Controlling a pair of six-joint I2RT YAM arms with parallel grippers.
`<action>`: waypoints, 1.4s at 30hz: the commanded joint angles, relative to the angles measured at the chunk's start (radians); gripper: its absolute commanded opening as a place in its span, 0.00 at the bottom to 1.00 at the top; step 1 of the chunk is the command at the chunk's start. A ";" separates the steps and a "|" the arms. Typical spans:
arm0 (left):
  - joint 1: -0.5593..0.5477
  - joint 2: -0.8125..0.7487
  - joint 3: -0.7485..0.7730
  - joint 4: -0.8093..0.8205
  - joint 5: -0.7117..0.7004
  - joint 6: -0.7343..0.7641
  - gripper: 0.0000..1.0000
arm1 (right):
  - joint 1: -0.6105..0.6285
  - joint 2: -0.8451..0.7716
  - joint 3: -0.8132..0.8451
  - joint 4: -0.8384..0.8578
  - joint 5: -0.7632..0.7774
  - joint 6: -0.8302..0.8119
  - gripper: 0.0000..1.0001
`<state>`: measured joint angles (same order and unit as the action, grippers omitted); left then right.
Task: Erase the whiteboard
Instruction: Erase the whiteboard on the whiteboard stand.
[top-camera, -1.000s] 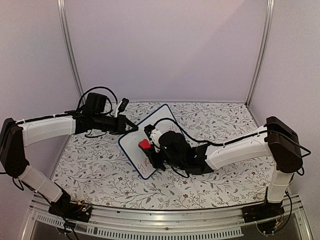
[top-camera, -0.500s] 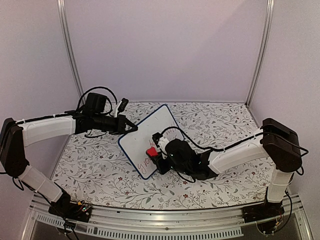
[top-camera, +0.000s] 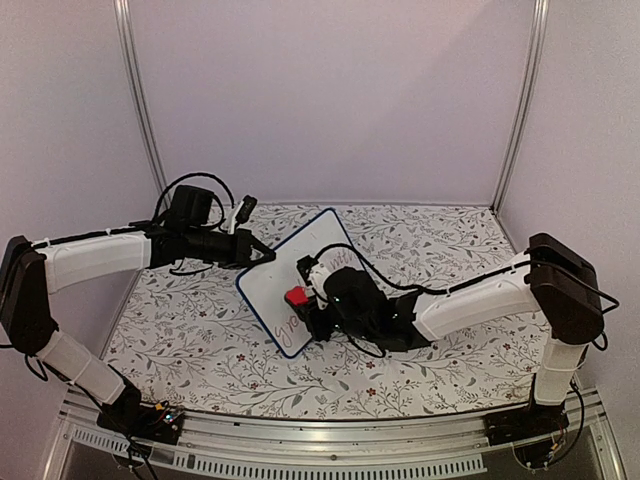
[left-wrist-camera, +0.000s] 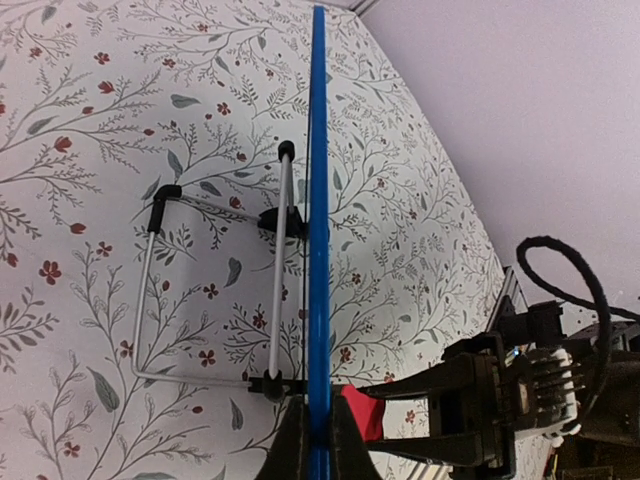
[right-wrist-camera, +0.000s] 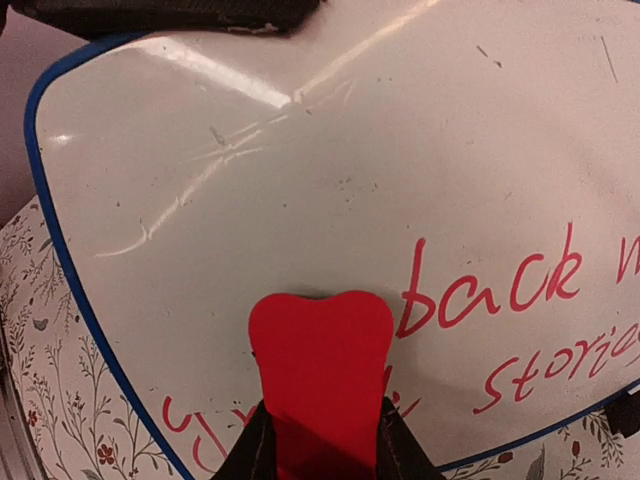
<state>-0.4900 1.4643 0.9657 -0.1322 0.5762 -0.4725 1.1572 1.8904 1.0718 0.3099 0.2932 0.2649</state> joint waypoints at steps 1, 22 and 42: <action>-0.022 -0.028 0.008 0.026 0.059 0.002 0.00 | -0.008 0.022 0.071 -0.006 -0.037 -0.035 0.23; -0.021 -0.024 0.008 0.026 0.059 0.002 0.00 | 0.027 0.008 -0.100 0.023 -0.038 0.038 0.23; -0.021 -0.027 0.010 0.026 0.061 0.004 0.00 | -0.088 0.011 0.029 0.014 -0.041 0.014 0.23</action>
<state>-0.4904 1.4643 0.9657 -0.1165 0.5640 -0.4721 1.0977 1.8954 1.0672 0.3439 0.2356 0.2878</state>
